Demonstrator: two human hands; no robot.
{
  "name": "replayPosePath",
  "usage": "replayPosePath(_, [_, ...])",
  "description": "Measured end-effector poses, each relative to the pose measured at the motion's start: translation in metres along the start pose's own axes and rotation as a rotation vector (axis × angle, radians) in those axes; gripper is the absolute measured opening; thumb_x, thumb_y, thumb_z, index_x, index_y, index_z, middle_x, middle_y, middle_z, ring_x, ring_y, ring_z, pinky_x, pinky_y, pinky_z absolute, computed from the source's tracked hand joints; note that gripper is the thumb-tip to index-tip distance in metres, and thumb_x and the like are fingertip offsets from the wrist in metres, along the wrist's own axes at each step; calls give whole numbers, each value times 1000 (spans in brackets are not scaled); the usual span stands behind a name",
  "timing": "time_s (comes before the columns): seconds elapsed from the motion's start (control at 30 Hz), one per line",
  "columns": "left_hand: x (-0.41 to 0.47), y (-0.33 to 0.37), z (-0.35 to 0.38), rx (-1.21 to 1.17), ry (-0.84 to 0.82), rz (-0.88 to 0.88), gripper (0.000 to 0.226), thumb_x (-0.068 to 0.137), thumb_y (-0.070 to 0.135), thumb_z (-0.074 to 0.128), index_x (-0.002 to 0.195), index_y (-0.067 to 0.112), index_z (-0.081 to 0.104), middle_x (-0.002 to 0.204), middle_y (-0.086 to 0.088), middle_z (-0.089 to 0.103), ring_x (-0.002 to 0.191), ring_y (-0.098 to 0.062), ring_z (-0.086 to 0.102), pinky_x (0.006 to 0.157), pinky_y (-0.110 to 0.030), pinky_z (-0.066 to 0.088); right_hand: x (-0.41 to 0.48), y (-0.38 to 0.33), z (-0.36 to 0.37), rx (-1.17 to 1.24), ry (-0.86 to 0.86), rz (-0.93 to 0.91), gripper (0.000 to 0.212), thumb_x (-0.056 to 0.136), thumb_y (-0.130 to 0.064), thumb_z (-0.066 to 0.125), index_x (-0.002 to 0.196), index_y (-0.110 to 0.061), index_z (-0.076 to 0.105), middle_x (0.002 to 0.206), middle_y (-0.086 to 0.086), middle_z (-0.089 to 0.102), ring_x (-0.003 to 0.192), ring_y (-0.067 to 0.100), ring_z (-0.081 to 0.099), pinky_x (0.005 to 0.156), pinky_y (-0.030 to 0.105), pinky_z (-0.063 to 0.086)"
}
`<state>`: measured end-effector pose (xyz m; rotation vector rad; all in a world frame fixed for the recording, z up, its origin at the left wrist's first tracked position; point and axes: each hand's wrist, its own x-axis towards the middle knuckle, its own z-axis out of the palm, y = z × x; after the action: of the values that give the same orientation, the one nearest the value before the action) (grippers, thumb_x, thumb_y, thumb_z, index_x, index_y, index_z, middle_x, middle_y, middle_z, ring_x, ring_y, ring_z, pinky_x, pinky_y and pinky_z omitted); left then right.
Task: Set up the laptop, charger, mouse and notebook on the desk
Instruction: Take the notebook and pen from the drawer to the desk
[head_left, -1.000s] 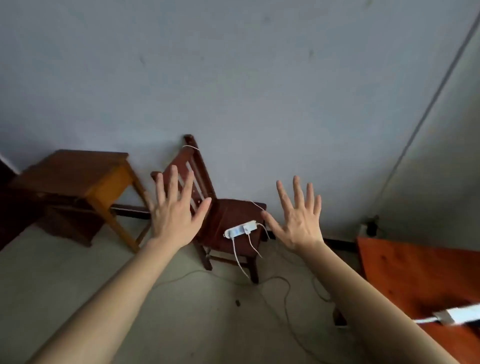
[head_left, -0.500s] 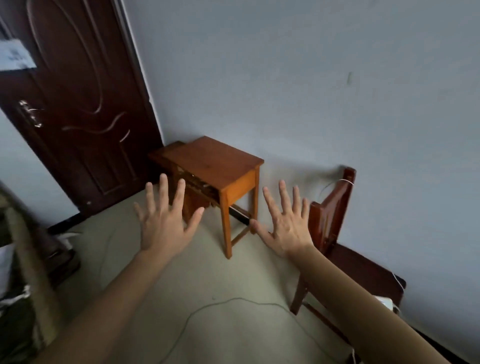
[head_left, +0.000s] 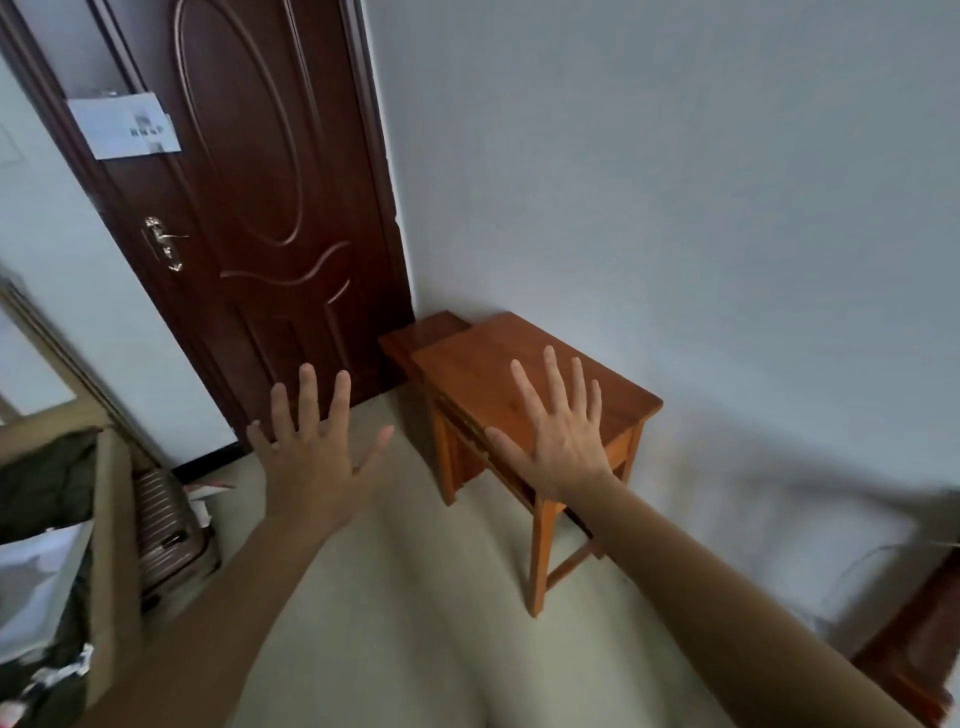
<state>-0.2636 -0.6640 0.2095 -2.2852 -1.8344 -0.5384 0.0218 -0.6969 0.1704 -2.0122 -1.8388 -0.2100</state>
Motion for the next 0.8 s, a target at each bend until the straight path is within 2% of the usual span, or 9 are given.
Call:
replayPosePath(0.23, [135,-38,39,16,95,-38,82,90,74,29,155,26,22,164,-14,15,145,-45,19,101,-76,28,170,-22,53,29,-33,-84,84,91,-83,24,159,-41,-1,170,4,-6,153,41,-10,113,63,-10])
replayPosePath(0.4, [228,-105,89,51,118,-65,83,89,73,31,157,27,21,164,-12,13,145,-44,19,99,-74,29,277,-64,113,-13,-38,-182,86,91,-83,25,160,-39,3,170,5,-1,154,42,-4,111,63,-10])
replayPosePath(0.57, [339,-175,131,23,140,-35,82,90,74,28,157,29,15,165,-10,10,146,-44,17,100,-76,29,378,-102,169,-40,15,-160,84,91,-83,23,160,-40,0,170,2,-4,152,38,-13,112,58,-16])
replayPosePath(0.7, [437,-214,140,-30,76,3,81,92,73,25,157,25,17,165,-14,10,146,-46,15,103,-76,27,462,-137,197,-64,-16,-84,83,90,-85,16,157,-44,-9,169,3,-12,152,38,-18,116,62,-9])
replayPosePath(0.8, [492,-224,149,-24,74,94,81,92,72,27,156,22,22,164,-16,14,145,-47,18,102,-75,28,505,-145,207,-99,3,-35,84,89,-86,14,158,-44,-7,170,3,-14,153,40,-14,118,63,-6])
